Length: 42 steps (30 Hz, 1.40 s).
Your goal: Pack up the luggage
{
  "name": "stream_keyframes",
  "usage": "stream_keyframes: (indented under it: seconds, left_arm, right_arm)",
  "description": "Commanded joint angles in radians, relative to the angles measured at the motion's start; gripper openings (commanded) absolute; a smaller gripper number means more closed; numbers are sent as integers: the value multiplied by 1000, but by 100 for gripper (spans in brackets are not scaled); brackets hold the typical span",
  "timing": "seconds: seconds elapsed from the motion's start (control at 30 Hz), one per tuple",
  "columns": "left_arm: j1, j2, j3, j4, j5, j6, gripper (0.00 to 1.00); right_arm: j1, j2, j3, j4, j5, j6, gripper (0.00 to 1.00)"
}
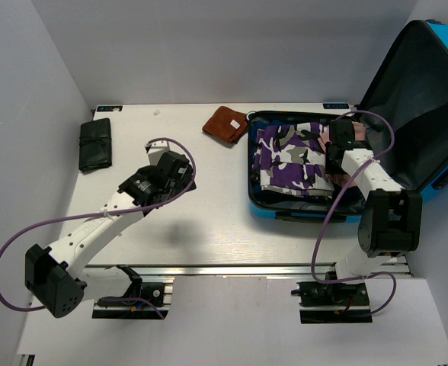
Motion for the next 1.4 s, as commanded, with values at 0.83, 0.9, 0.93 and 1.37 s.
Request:
stream_keyframes:
  seconds: [0.83, 0.9, 0.93, 1.37]
  left_arm:
    - [171, 305, 324, 82, 106, 166, 98]
    - [181, 334, 341, 88, 126, 175, 98]
    - [190, 340, 343, 92, 134, 178, 98]
    - [270, 412, 398, 93, 155, 219, 98]
  right_arm:
    - [-154, 311, 485, 7, -195, 98, 89]
    - [-155, 354, 537, 16, -199, 104, 89]
    - [-158, 398, 560, 15, -197, 116, 89]
    - [-180, 331, 663, -46, -255, 147, 89]
